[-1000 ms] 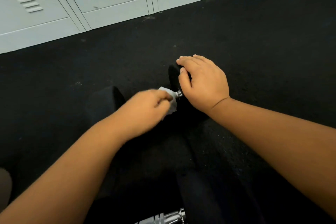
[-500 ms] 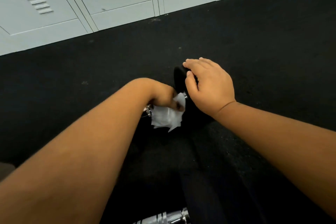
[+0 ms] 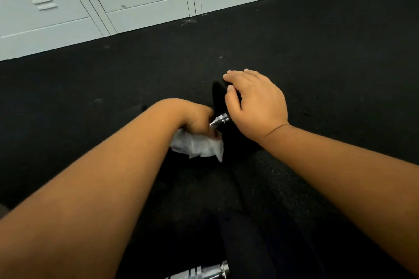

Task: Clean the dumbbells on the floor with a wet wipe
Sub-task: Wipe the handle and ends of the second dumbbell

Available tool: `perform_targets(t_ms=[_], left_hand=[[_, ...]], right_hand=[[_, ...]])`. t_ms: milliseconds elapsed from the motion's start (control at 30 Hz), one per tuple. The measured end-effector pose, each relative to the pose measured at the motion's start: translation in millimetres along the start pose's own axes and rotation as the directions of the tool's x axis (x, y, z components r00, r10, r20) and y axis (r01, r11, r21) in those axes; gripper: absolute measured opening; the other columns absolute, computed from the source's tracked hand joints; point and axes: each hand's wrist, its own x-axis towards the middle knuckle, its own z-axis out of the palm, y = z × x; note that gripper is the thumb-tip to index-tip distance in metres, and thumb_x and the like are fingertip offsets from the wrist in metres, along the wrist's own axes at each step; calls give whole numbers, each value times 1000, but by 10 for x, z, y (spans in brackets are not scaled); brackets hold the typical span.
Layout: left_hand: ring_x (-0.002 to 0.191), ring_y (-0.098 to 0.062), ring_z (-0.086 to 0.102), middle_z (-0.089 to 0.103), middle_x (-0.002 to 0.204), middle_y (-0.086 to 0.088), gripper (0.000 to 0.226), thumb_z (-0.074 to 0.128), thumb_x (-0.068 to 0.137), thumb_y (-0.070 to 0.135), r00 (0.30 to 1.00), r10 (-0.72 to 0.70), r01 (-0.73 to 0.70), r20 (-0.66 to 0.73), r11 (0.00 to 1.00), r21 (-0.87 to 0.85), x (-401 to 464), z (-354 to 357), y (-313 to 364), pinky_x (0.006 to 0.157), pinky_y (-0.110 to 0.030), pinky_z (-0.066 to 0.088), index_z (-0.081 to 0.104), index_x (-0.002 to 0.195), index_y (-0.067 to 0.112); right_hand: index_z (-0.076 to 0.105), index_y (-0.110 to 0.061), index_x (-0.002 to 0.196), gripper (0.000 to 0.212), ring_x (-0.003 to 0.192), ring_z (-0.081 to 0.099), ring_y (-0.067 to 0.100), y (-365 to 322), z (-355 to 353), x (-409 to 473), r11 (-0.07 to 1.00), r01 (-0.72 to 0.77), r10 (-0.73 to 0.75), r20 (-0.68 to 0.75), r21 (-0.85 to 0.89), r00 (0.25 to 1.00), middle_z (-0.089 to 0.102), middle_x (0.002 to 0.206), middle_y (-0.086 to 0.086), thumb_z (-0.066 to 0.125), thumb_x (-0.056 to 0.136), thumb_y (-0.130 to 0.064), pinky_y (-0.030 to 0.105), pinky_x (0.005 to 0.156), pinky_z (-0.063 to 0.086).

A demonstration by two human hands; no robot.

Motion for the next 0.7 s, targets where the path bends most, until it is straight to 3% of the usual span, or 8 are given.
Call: perform_targets(t_ms=[100,200,267,333,433,467,567,700], left_hand=[[98,-23,60,64,106,-1,26,62,86,31,987,60,-75,-148,992,-101,57,115,76,92,-41,48,61,109,18],[81,-19,62,64,84,2,12,63,85,28,961,50,-86,-273,989,-123,37,223,31,71,-30,47,59,87,17],[75,-20,65,66,75,0,20,68,79,33,979,-57,55,-196,998,-20,-32,222,-76,64,-28,47,63,78,14],[78,-18,66,65,73,1,26,74,76,39,983,-185,184,-14,963,194,-161,158,-174,72,-29,53,69,82,14],[84,-15,70,73,76,2,25,75,75,36,940,-276,200,201,922,331,-254,91,-224,85,-29,54,77,88,15],[85,-18,71,73,76,0,22,75,75,34,947,-264,207,181,936,284,-241,94,-220,80,-30,56,77,84,14],[69,-23,65,64,67,-2,30,74,76,39,985,-157,164,-66,978,130,-163,115,-134,62,-29,49,58,67,15],[73,-21,56,60,77,-4,21,69,79,28,975,-52,43,-215,998,-47,60,161,16,70,-31,47,51,73,18]], right_hand=[[63,-20,124,40,129,49,22,5,6,-1,1000,5,-5,9,7,1000,63,129,-3,39,93,-30,35,108,38],[64,-18,122,41,127,52,23,14,17,-22,1000,16,-16,-26,9,1000,65,126,-3,38,92,-30,34,106,38],[64,-18,122,43,125,53,23,22,27,-34,1000,22,-22,-38,6,999,65,125,-2,37,91,-31,33,107,38],[64,-18,122,44,126,53,23,31,32,-46,1000,20,-20,-40,5,999,65,126,-3,36,91,-32,33,107,39],[64,-19,122,45,127,52,24,30,38,-48,1000,19,-19,-42,4,999,65,126,-4,35,91,-33,36,106,41],[64,-19,122,45,127,52,23,28,42,-39,1000,17,-17,-41,6,999,65,126,-4,35,91,-33,37,106,41],[64,-20,122,44,128,51,23,28,47,-34,1000,7,-7,-33,5,999,64,127,-4,36,91,-32,37,106,41],[63,-21,124,45,130,49,22,32,44,-29,1000,12,-12,-18,-4,1000,62,130,-5,34,92,-33,38,106,41]])
